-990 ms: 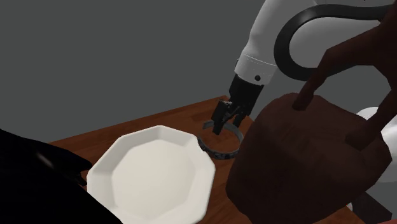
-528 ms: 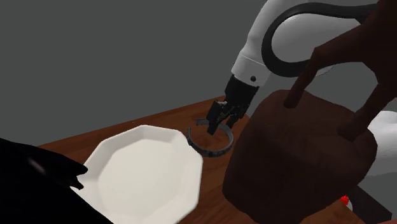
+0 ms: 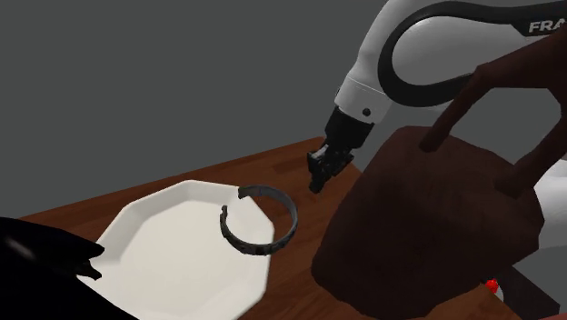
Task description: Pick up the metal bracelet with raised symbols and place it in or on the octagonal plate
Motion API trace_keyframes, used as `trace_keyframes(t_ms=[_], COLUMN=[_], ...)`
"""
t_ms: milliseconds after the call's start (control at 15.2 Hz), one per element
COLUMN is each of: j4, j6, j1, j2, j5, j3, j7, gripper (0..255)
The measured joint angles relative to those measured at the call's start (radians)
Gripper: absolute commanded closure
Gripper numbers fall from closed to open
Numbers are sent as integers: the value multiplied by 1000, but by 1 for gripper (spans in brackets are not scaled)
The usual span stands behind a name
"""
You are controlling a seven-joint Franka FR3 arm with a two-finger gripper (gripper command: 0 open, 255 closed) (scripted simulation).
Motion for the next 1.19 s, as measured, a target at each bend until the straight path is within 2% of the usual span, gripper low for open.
trace_keyframes(t_ms=[66, 132, 198, 330, 462, 660, 792, 858, 990, 1122, 1188], j4=[18, 20, 21, 93, 195, 392, 425, 426, 407, 400, 388], j6=[-5, -5, -5, -35, -72, -136, -136, -128, -122, -117, -134], j1=[-36, -38, -39, -64, -105, -208, -236, -245, -253, -309, -330], j2=[-4, -4, -5, 11, 41, 114, 127, 130, 108, 78, 36], j5=[7, 11, 10, -54, -142, -277, -290, -259, -123, 106, 217], j3=[45, 42, 41, 92, 178, 337, 373, 382, 393, 439, 439], j7=[-10, -10, -10, 51, 139, 279, 302, 304, 288, 251, 219], gripper=[255, 0, 0, 0, 0, 0, 0, 0, 0, 0, 0])
